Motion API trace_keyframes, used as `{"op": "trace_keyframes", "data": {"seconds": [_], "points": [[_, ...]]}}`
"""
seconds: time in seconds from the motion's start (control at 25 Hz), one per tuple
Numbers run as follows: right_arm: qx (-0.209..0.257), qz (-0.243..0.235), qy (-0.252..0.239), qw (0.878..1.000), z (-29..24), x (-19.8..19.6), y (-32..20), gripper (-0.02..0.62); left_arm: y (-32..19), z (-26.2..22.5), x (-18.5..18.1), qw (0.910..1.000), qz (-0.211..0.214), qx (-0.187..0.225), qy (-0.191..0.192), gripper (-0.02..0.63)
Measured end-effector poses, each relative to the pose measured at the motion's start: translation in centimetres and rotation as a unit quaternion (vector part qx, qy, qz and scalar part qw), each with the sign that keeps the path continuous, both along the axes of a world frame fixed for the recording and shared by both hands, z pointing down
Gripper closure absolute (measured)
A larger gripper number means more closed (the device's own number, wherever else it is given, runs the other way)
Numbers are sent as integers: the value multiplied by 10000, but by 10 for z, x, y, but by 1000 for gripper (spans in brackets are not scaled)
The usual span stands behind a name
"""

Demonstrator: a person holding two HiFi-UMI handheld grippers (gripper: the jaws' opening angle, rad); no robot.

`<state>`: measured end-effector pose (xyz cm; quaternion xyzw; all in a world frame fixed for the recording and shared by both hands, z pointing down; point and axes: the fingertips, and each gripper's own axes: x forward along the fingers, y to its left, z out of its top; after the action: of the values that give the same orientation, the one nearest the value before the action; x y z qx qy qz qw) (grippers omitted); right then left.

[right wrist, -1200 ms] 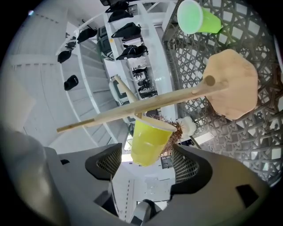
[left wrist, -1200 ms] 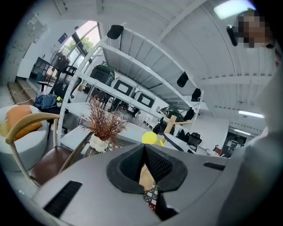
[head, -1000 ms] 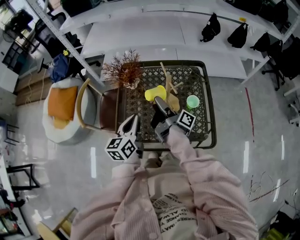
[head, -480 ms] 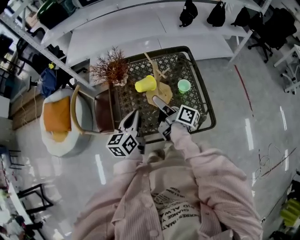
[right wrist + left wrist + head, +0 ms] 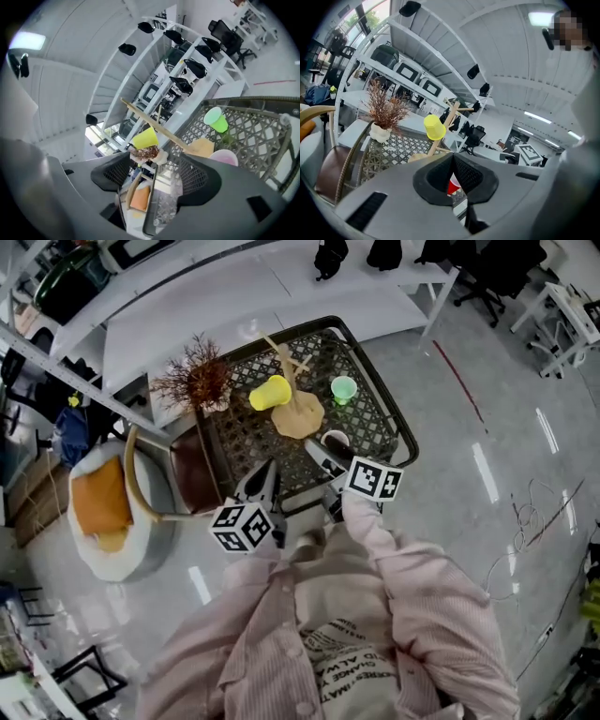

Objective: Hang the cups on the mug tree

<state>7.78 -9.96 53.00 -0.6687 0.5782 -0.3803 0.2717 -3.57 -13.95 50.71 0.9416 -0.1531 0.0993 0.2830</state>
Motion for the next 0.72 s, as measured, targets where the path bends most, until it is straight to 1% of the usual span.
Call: {"op": "trace_keyframes", "data": {"seconds": [0.16,0.36,0.6,0.72], "points": [[-356,196,546,9977,12,-1,26,284,17,10,0,9994,326,-118,-20,607],[-720,337,1097,9908,24,0,47,284,32,21,-1,9978,620,-206,-91,607],[-1126,284,1511,9817,54,8,63,284,46,40,-5,9962,773,-303,-271,607],[-1377,60,1719,9754,75,10,61,284,44,56,-5,9955,754,-409,-403,607]]}}
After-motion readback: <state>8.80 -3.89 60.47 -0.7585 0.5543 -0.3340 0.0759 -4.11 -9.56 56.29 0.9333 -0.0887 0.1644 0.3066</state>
